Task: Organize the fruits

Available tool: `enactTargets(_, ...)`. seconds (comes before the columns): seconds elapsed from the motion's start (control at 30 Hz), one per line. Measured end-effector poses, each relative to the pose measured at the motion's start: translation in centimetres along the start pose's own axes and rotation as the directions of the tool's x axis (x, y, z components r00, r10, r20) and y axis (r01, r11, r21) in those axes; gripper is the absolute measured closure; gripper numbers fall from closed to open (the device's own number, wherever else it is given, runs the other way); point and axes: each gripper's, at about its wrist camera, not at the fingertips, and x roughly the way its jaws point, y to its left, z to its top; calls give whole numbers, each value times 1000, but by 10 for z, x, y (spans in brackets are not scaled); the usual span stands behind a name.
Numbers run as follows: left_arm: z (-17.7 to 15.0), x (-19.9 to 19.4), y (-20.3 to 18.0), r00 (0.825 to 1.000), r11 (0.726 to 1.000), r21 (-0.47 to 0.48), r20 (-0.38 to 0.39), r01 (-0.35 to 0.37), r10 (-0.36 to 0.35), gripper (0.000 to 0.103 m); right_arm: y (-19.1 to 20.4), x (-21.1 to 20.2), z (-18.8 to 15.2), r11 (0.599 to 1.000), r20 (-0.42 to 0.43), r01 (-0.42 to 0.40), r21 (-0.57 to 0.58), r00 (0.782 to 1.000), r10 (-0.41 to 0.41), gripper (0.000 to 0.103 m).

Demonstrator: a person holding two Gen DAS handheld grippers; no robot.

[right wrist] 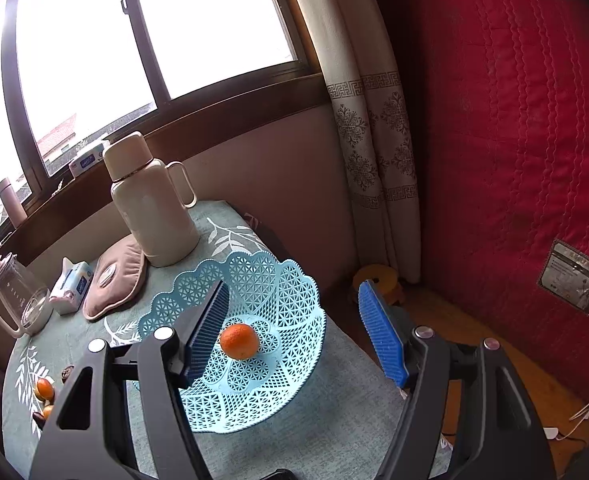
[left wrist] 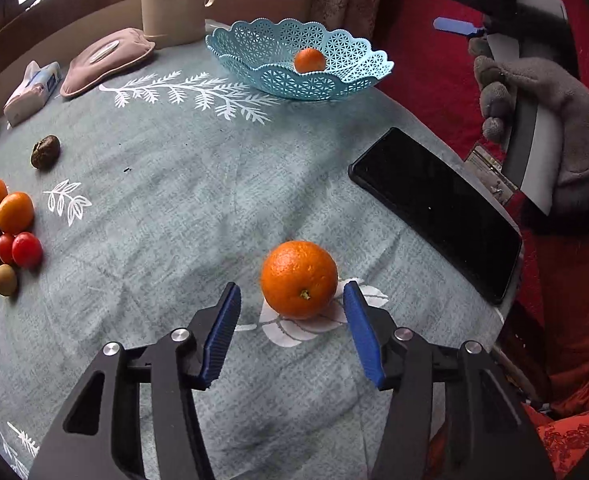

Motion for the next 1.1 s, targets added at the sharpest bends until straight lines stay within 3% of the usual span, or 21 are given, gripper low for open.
enactTargets(0.07, -1, 4, -1, 1000, 1000, -3, -8, 7, -7, 62, -1, 0, 0, 1000, -1, -3, 1, 1000, 3, 34)
enactTargets(0.47, 18, 3, 4, 999, 1000, -25, 39, -3, 4, 64, -5, 2, 2, 1000, -2, 4, 7, 1000, -4, 34)
enactTargets(0.77, 85, -16, 2, 982, 999, -19, 186, -29, 33, 64, -9, 0, 4, 1000, 6, 4, 21, 1000, -4, 34)
enactTargets(1.1, 141, 6, 1, 976, 999, -10, 216, -34, 36, 63, -13, 8, 3, 999, -12, 16, 30, 1000, -16, 34)
